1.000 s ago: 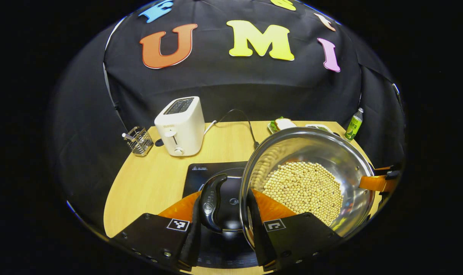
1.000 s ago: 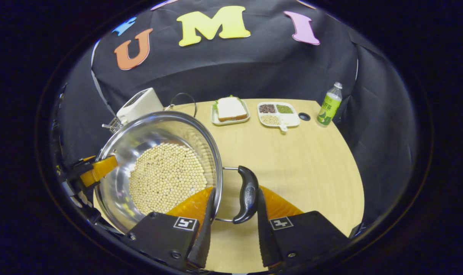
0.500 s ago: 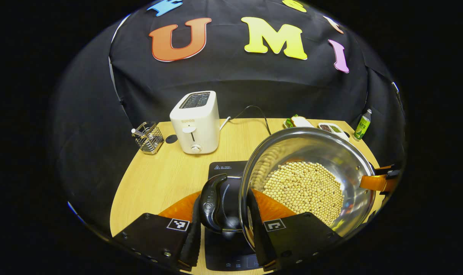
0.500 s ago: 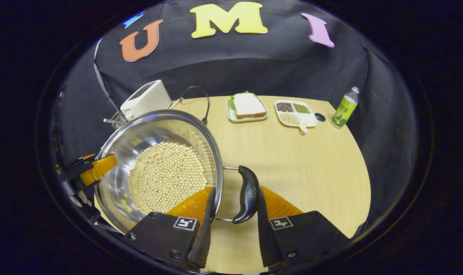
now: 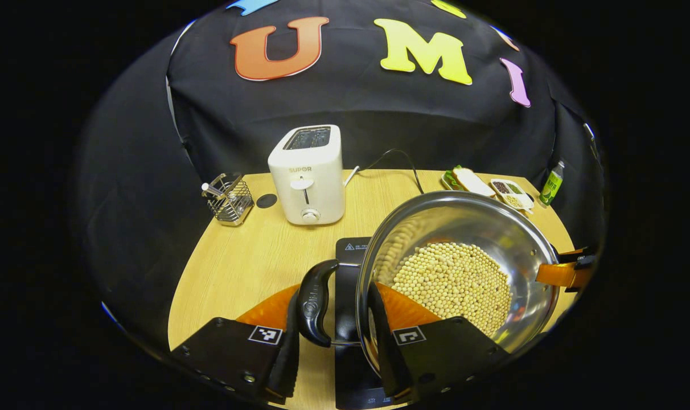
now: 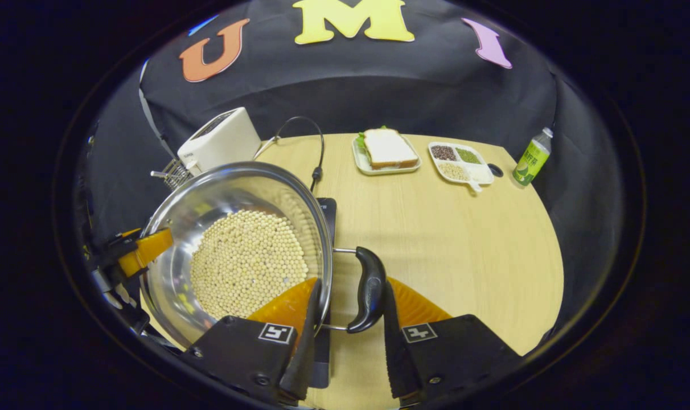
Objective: First push the handle of the pot to place it horizontally, then grasp the pot with both hands and set it on the induction cooktop.
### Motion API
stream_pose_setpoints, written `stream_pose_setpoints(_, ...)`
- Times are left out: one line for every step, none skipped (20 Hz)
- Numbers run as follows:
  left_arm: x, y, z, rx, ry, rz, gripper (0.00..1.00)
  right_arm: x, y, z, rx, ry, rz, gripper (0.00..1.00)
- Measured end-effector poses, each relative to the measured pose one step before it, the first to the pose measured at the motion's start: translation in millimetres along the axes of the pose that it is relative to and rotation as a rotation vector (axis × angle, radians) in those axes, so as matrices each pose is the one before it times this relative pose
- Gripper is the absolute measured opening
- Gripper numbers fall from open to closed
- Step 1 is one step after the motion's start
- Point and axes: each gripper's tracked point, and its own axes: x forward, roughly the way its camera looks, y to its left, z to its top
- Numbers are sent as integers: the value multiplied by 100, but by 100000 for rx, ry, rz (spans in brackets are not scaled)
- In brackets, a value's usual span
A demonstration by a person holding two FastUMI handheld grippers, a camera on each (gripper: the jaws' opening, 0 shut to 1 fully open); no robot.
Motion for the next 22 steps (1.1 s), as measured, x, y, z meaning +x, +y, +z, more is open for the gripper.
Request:
stream_pose_setpoints(287,162,-187,-351,171,-221,55,172,82,-82,-96,111,-388,53)
stream_pose_setpoints(214,-24,-145,-364,222,-402,55,103,22,-10,-407,42,-361,53)
stream_pose_setpoints(280,128,-116,-428,48,-259,55,89,55,-124,108,659,-293,53)
stream_pose_setpoints(178,43,-105,40,170,-250,55,132,62,-42,280,364,-494,53)
stream_pose_setpoints(300,-47,-62,263,310,-214,55,232,20,-71,111,701,-460,53)
stream_pose_setpoints(191,-22,-155,249,646,-304,55,61,39,-188,919,642,-451,53)
stream_pose_setpoints(182,-24,-122,76,99,-219,55,175,79,-248,466,682,-377,53)
stream_pose_setpoints(67,4,-121,441,172,-423,55,-190,-36,25,118,-589,-493,53)
stream_pose_setpoints(263,42,-7,26,-451,-654,55,134,48,108,-98,-171,-564,53)
stream_pose_setpoints(118,147,-262,-552,318,-230,55,113,72,-50,-240,-374,-150,53)
stream_pose_setpoints(195,124,-296,-1264,284,-343,55,-193,-16,50,-217,33,-126,53)
stream_pose_setpoints(-3,95,-315,-1053,168,-332,56,-48,-11,72,300,-901,-140,53)
stream_pose_setpoints(-25,-141,33,-365,-755,-721,56,76,33,5,40,-537,-215,53)
stream_pose_setpoints(-144,-152,54,832,-96,-35,57,-62,-37,-75,907,346,-69,54)
stream_pose_setpoints(-25,87,119,1168,-206,-205,57,-61,-44,-236,1194,207,-293,54)
stream_pose_setpoints(107,1,-72,437,73,-171,57,38,-17,59,154,-399,-75,55)
stream_pose_setpoints(67,9,189,-6,-270,-357,59,-109,48,45,166,-506,-141,55)
stream_pose_setpoints(-5,-97,100,-145,24,-199,59,18,41,-13,-293,-374,-77,55)
stream_pose_setpoints(8,56,-80,-38,64,-7,59,-6,-77,-39,-72,-282,105,55)
stream_pose_setpoints(-18,-68,8,136,-168,-249,70,-23,-14,60,247,-245,362,58)
stream_pose_setpoints(-65,59,-54,-85,232,-172,71,51,-15,3,465,-102,485,58)
stream_pose_setpoints(103,65,1,-57,63,17,61,-39,35,-6,53,-40,130,59)
